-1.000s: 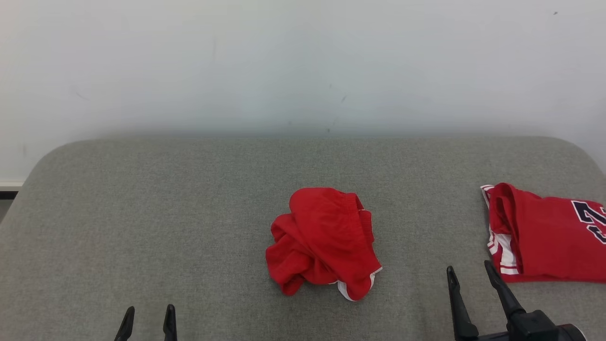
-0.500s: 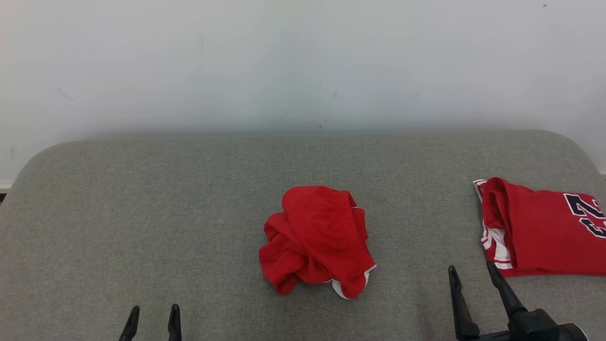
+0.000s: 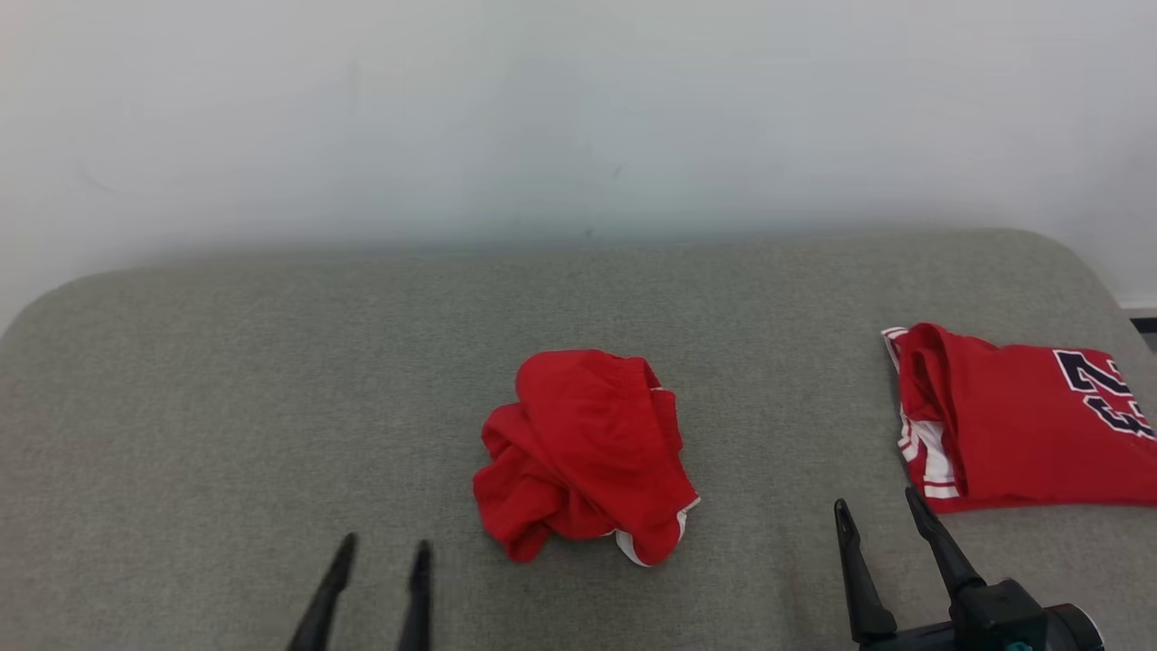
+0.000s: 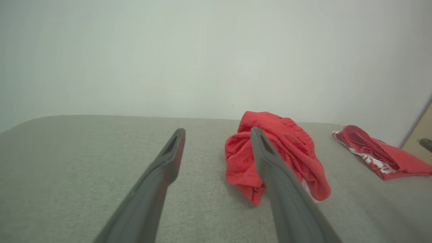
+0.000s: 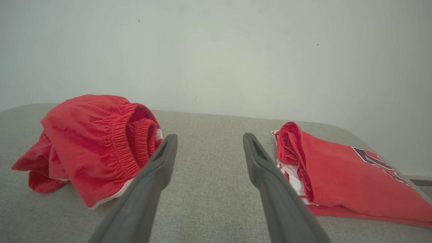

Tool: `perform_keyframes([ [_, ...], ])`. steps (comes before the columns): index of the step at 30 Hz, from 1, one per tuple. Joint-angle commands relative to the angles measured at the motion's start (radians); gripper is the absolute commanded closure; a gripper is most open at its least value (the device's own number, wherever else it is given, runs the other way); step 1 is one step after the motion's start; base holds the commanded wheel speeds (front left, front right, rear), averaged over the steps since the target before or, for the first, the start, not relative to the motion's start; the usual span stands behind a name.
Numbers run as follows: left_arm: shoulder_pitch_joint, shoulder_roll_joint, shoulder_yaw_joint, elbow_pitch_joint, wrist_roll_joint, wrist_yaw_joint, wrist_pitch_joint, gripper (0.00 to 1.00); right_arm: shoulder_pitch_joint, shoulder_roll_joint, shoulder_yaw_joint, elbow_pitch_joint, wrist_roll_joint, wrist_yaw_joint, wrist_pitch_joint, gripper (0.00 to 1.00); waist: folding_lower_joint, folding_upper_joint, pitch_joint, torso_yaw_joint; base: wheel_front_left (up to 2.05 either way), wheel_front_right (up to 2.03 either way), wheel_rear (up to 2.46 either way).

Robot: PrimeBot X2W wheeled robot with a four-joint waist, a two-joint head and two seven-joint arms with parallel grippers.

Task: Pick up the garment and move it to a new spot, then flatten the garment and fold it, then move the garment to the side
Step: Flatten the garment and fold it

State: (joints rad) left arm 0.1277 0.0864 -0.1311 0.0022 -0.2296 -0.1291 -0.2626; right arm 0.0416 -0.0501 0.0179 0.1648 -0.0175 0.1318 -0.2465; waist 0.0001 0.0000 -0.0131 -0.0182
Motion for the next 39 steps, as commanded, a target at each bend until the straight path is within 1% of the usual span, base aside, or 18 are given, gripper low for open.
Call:
perform_keyframes([
  [1, -0.039, 0.021, -0.06, 0.014, 0.0, -0.001, -0.003, 0.0, -0.01, -0.001, 0.002, 0.0, 0.004, -0.003, 0.0, 0.0, -0.0001, 0.0, 0.009, -0.028, 0.0, 0.0, 0.0],
  [4, -0.099, 0.034, -0.148, 0.049, 0.0, -0.001, -0.003, 0.0, -0.021, 0.0, 0.008, -0.001, 0.004, -0.003, 0.003, 0.0, -0.0001, 0.0, 0.019, -0.071, 0.0, 0.0, 0.0],
  [9, -0.19, 0.051, -0.277, 0.13, 0.013, -0.001, -0.002, 0.0, -0.031, 0.0, 0.01, 0.0, 0.006, -0.002, 0.004, 0.0, -0.0001, 0.0, 0.043, -0.162, 0.0, 0.0, 0.0],
  [10, -0.19, 0.051, -0.277, 0.13, 0.013, -0.001, -0.002, 0.0, -0.031, 0.0, 0.01, 0.0, 0.006, -0.002, 0.004, 0.0, -0.0001, 0.0, 0.043, -0.162, 0.0, 0.0, 0.0],
  [15, -0.28, 0.067, -0.366, 0.241, 0.046, -0.001, 0.033, 0.0, -0.042, 0.0, 0.003, 0.003, 0.01, -0.003, 0.0, 0.0, -0.0001, 0.0, 0.072, -0.238, 0.0, 0.0, 0.0],
  [16, -0.298, 0.064, -0.375, 0.266, 0.053, -0.001, 0.045, 0.0, -0.043, 0.0, 0.001, 0.003, 0.01, -0.003, -0.001, 0.0, -0.0001, 0.0, 0.077, -0.248, 0.0, 0.0, 0.0],
  [19, -0.352, 0.053, -0.381, 0.347, 0.078, 0.025, 0.087, 0.0, -0.048, 0.0, 0.007, 0.001, 0.014, -0.002, -0.005, 0.0, -0.0001, 0.0, 0.093, -0.275, 0.0, 0.0, 0.0],
  [23, -0.415, 0.041, -0.397, 0.432, 0.112, 0.052, 0.107, 0.0, -0.058, 0.0, 0.013, 0.004, 0.021, -0.003, -0.01, 0.0, -0.0001, 0.0, 0.108, -0.3, 0.0, 0.0, 0.0],
  [26, -0.454, 0.031, -0.406, 0.498, 0.137, 0.081, 0.138, 0.0, -0.064, 0.0, 0.019, 0.007, 0.026, -0.003, -0.011, 0.0, -0.0001, 0.0, 0.119, -0.311, 0.0, 0.0, 0.0],
  [31, -0.5, 0.025, -0.398, 0.615, 0.157, 0.143, 0.186, 0.0, -0.067, 0.0, 0.023, 0.01, 0.029, -0.003, -0.014, 0.0, -0.0001, 0.0, 0.134, -0.32, 0.0, 0.0, 0.0],
  [33, -0.517, 0.021, -0.394, 0.658, 0.155, 0.157, 0.2, 0.0, -0.071, 0.0, 0.025, 0.011, 0.029, -0.003, -0.015, 0.0, -0.0001, 0.0, 0.138, -0.321, 0.0, 0.0, 0.0],
  [36, -0.534, 0.015, -0.392, 0.711, 0.143, 0.161, 0.21, 0.0, -0.076, 0.0, 0.026, 0.013, 0.029, -0.003, -0.017, 0.0, -0.0001, 0.0, 0.143, -0.321, 0.0, 0.0, 0.0],
  [37, -0.539, 0.012, -0.39, 0.722, 0.137, 0.156, 0.202, 0.22, -0.077, 0.0, 0.026, 0.014, 0.029, -0.003, -0.017, 0.0, -0.0001, 0.0, 0.144, -0.319, 0.0, 0.0, 0.0],
  [38, -0.543, 0.008, -0.388, 0.728, 0.13, 0.153, 0.191, 0.65, -0.078, 0.0, 0.026, 0.014, 0.028, -0.003, -0.017, 0.0, -0.0001, 0.0, 0.145, -0.317, 0.0, 0.0, 0.0],
  [39, -0.548, 0.004, -0.39, 0.732, 0.123, 0.147, 0.177, 1.0, -0.077, 0.0, 0.026, 0.014, 0.028, -0.003, -0.018, 0.0, -0.0001, 0.0, 0.144, -0.314, 0.0, 0.0, 0.0],
])
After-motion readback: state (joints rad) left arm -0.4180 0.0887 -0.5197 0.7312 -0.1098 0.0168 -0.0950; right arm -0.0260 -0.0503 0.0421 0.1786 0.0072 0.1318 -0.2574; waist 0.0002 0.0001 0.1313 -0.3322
